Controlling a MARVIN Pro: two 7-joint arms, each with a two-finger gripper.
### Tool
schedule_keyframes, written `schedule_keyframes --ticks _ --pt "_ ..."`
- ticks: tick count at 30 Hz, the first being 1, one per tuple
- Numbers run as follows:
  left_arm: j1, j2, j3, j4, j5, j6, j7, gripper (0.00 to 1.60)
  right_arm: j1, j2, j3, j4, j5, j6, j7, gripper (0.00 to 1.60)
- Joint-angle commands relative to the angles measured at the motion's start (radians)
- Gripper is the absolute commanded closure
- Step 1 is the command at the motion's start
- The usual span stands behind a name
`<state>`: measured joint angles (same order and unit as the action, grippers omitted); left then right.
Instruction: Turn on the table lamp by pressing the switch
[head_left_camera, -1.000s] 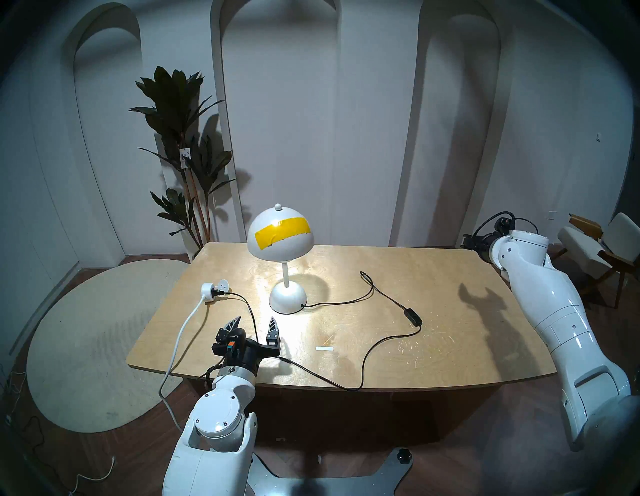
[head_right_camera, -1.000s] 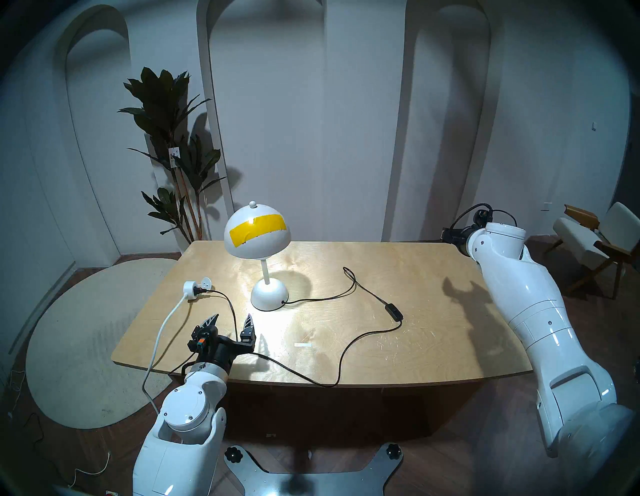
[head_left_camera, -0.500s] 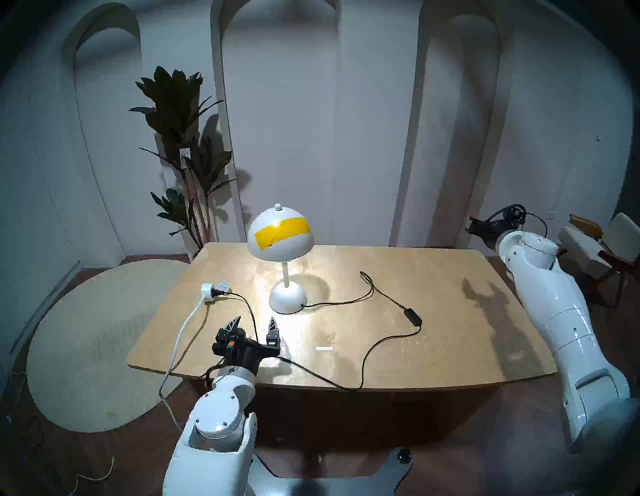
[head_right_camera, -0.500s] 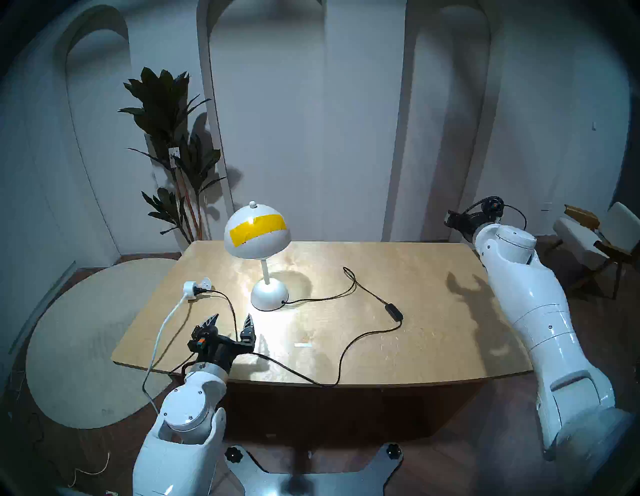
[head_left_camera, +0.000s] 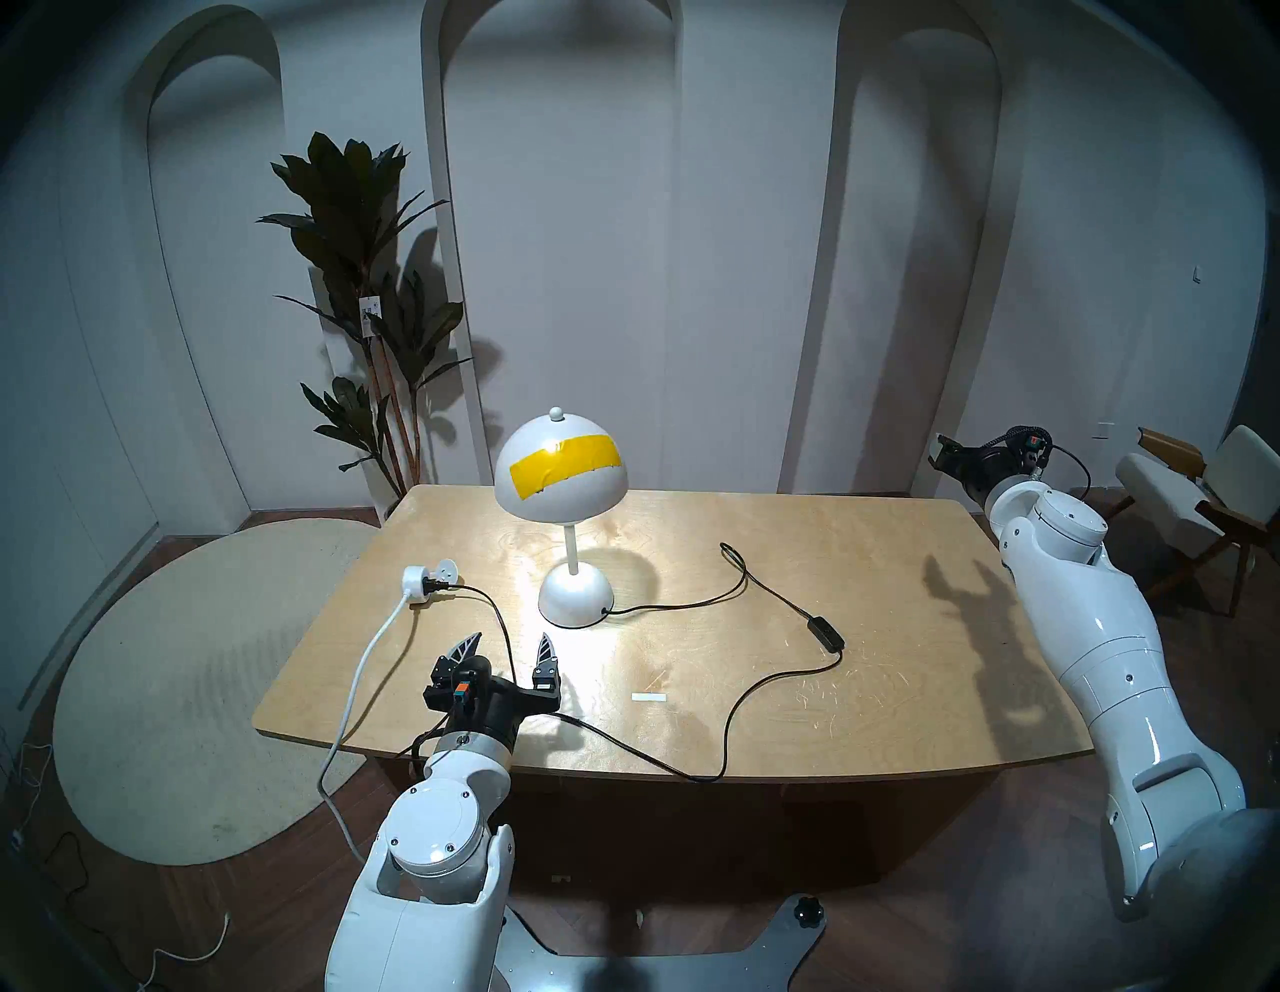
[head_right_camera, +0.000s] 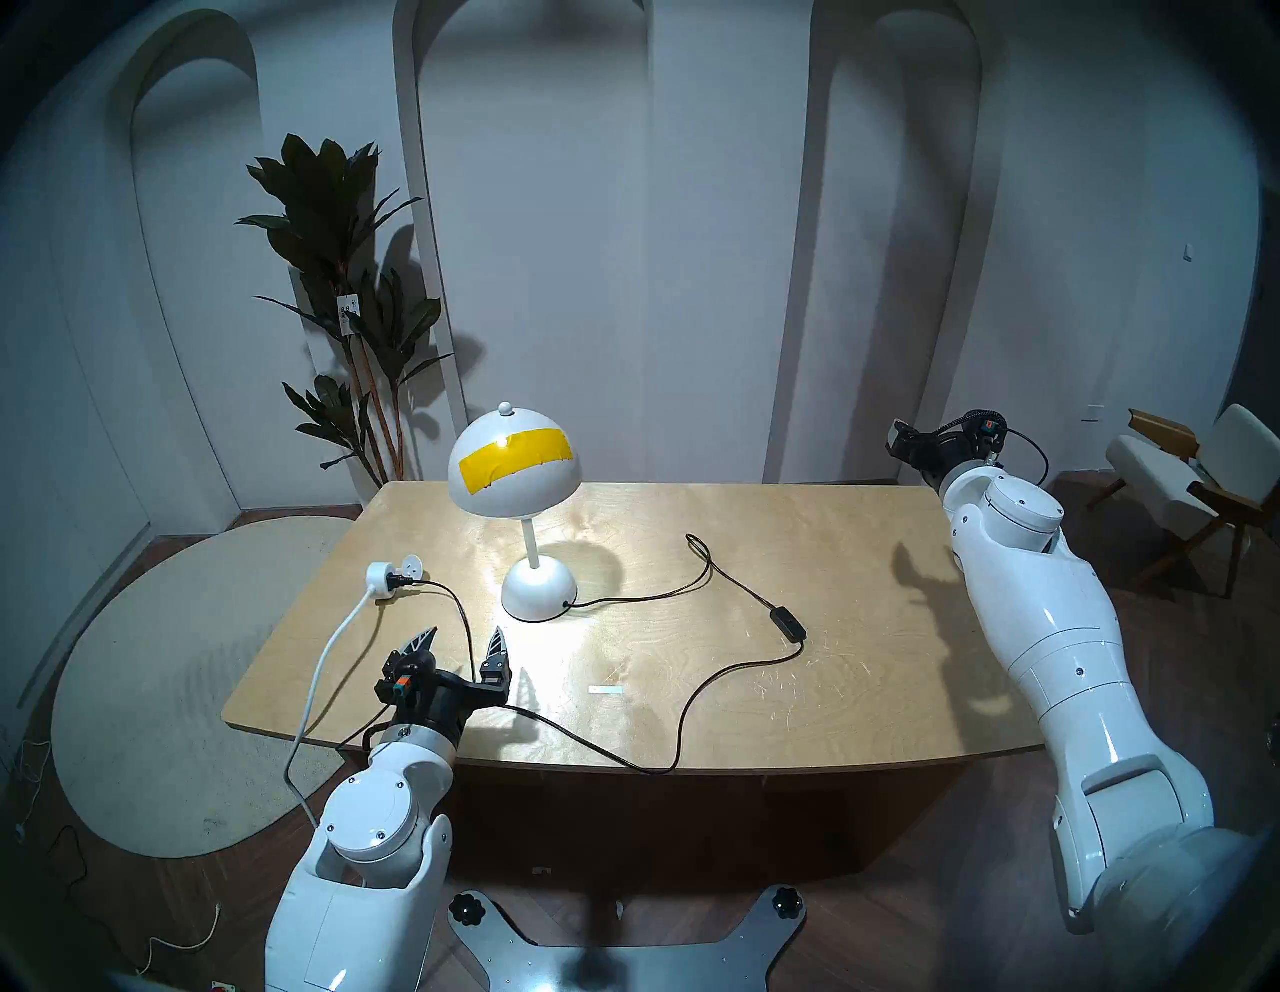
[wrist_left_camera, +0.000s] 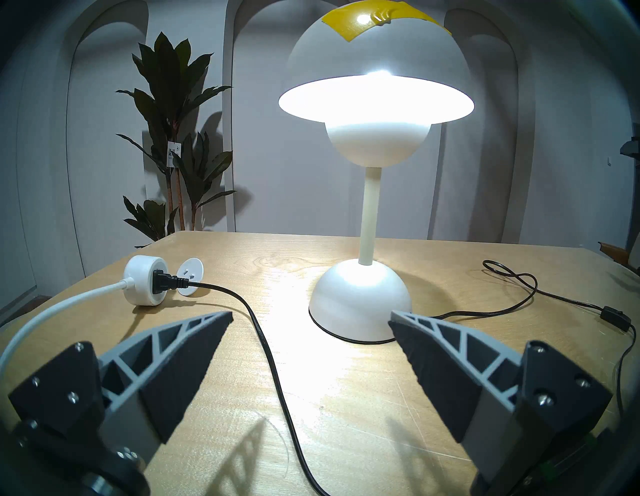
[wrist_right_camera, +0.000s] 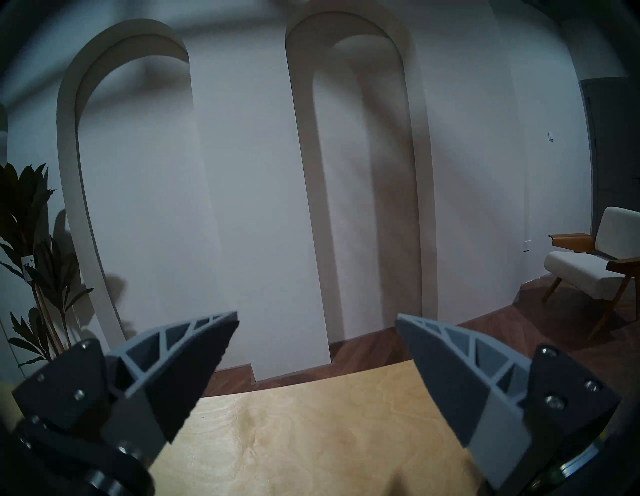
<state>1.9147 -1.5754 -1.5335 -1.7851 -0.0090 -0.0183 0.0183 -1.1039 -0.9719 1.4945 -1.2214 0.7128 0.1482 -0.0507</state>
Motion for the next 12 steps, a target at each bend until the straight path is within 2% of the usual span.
schedule_keyframes --ticks 1,12 --pt "-0.006 0.000 0.000 -0.024 0.000 -0.004 -0.001 0.00 0.019 0.000 0.009 -0.009 -0.004 -0.038 0.011 0.00" --pt "-0.006 0.000 0.000 -0.024 0.000 -0.004 -0.001 0.00 0.019 -0.004 0.014 -0.006 -0.011 -0.040 0.017 0.00"
